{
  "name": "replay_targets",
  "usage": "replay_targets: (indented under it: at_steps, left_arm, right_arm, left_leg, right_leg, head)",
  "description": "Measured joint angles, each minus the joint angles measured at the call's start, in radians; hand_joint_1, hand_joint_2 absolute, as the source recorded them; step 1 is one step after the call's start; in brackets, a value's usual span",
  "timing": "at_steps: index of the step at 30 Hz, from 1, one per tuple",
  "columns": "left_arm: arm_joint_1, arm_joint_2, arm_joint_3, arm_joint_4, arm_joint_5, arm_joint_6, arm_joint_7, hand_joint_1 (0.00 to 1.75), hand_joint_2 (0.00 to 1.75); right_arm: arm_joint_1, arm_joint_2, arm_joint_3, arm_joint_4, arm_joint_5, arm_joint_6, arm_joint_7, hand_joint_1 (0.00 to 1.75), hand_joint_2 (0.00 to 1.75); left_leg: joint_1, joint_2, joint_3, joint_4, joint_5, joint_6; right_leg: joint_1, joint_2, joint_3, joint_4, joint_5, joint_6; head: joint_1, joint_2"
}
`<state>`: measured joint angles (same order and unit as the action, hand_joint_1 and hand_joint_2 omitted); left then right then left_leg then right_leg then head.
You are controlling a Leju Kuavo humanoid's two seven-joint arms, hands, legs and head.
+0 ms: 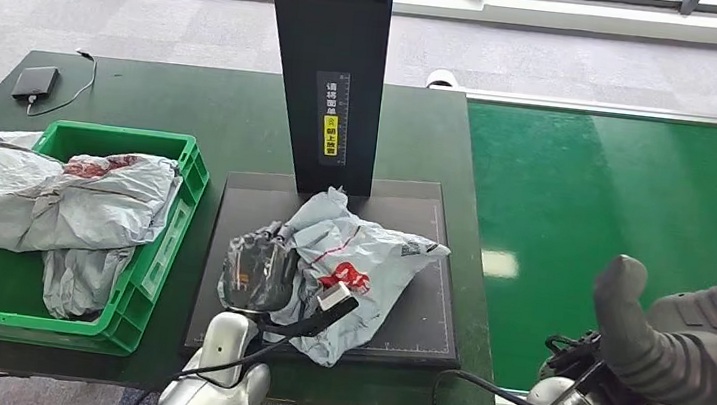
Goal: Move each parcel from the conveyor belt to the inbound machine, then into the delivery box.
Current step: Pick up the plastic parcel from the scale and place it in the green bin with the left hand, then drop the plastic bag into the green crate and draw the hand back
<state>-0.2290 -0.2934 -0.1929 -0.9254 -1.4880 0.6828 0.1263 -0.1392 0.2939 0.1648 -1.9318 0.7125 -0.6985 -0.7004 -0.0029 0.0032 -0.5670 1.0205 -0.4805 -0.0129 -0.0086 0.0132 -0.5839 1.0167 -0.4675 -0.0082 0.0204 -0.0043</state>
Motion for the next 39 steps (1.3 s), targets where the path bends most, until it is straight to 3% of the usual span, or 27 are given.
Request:
replay_targets:
  at_steps: [5, 9, 13, 17, 20, 24, 26, 31, 39]
  left_arm:
    - [0.005, 0.054, 0.022, -0.377, -0.002, 0.018, -0.095, 1.75, 1.75]
    - [-0.028, 0.064, 0.078, -0.591, -0.002, 0.018, -0.277, 1.75, 1.75]
    - [-0.072, 0.034, 0.158, -0.722, -0.002, 0.018, -0.472, 1.75, 1.75]
    - [-0.091, 0.012, 0.209, -0.785, -0.002, 0.018, -0.506, 1.75, 1.75]
    - [-0.111, 0.013, 0.248, -0.786, -0.002, 0.018, -0.441, 1.75, 1.75]
    - [-0.188, 0.093, 0.277, -0.632, -0.002, 0.015, -0.097, 1.75, 1.75]
    - [-0.219, 0.13, 0.276, -0.555, -0.002, 0.013, -0.003, 1.75, 1.75]
    - [-0.333, 0.21, 0.295, -0.288, -0.002, 0.013, 0.105, 1.75, 1.75]
    - [-0.427, 0.276, 0.356, -0.039, -0.002, 0.014, 0.119, 1.75, 1.75]
  right_arm:
    - [0.0, 0.0, 0.0, 0.0, -0.006, 0.0, 0.0, 0.0, 1.75]
    - [0.0, 0.0, 0.0, 0.0, -0.01, 0.0, 0.0, 0.0, 1.75]
    - [0.0, 0.0, 0.0, 0.0, -0.014, 0.0, 0.0, 0.0, 1.75]
    - [0.0, 0.0, 0.0, 0.0, -0.016, 0.0, 0.0, 0.0, 1.75]
    - [0.0, 0.0, 0.0, 0.0, -0.015, 0.0, 0.0, 0.0, 1.75]
    - [0.0, 0.0, 0.0, 0.0, -0.011, 0.0, 0.0, 0.0, 1.75]
    - [0.0, 0.0, -0.001, 0.0, -0.01, 0.0, 0.0, 0.0, 1.75]
    - [0.002, 0.0, 0.0, 0.0, -0.007, 0.0, 0.0, 0.0, 1.75]
    - [0.021, -0.002, 0.0, 0.0, -0.005, 0.0, 0.0, 0.0, 1.75]
  left_leg:
    - [0.0, 0.0, -0.001, 0.0, 0.0, 0.0]
    - [0.001, -0.002, -0.002, 0.0, 0.0, 0.0]
    - [0.0, -0.001, -0.002, 0.0, 0.0, 0.0]
    - [0.0, -0.001, -0.002, 0.0, 0.0, 0.0]
    - [0.0, -0.001, -0.002, 0.0, 0.0, 0.0]
    - [0.0, -0.001, -0.001, 0.0, 0.001, -0.002]
    - [0.002, 0.0, -0.001, 0.0, 0.002, -0.003]
    - [0.004, 0.001, -0.001, 0.0, 0.002, -0.004]
    - [0.004, 0.002, -0.003, 0.0, 0.002, -0.004]
  right_leg:
    - [0.0, 0.0, -0.001, 0.0, -0.001, -0.001]
    - [0.0, -0.001, -0.002, 0.0, -0.001, -0.001]
    - [0.0, -0.001, -0.001, 0.0, -0.001, -0.001]
    - [0.0, -0.001, -0.001, 0.0, -0.001, -0.001]
    - [0.0, -0.001, -0.002, 0.0, -0.001, -0.001]
    - [0.0, -0.001, -0.002, 0.0, 0.0, -0.002]
    - [0.002, 0.0, -0.002, 0.0, 0.0, -0.003]
    - [0.003, 0.002, -0.002, 0.001, 0.001, -0.004]
    - [0.003, 0.003, -0.004, 0.001, 0.001, -0.005]
  head:
    - [0.0, 0.0]
    - [0.0, 0.0]
    - [0.0, 0.0]
    - [0.0, 0.0]
    - [0.0, 0.0]
    - [0.0, 0.0]
    - [0.0, 0.0]
    - [0.0, 0.0]
    - [0.0, 0.0]
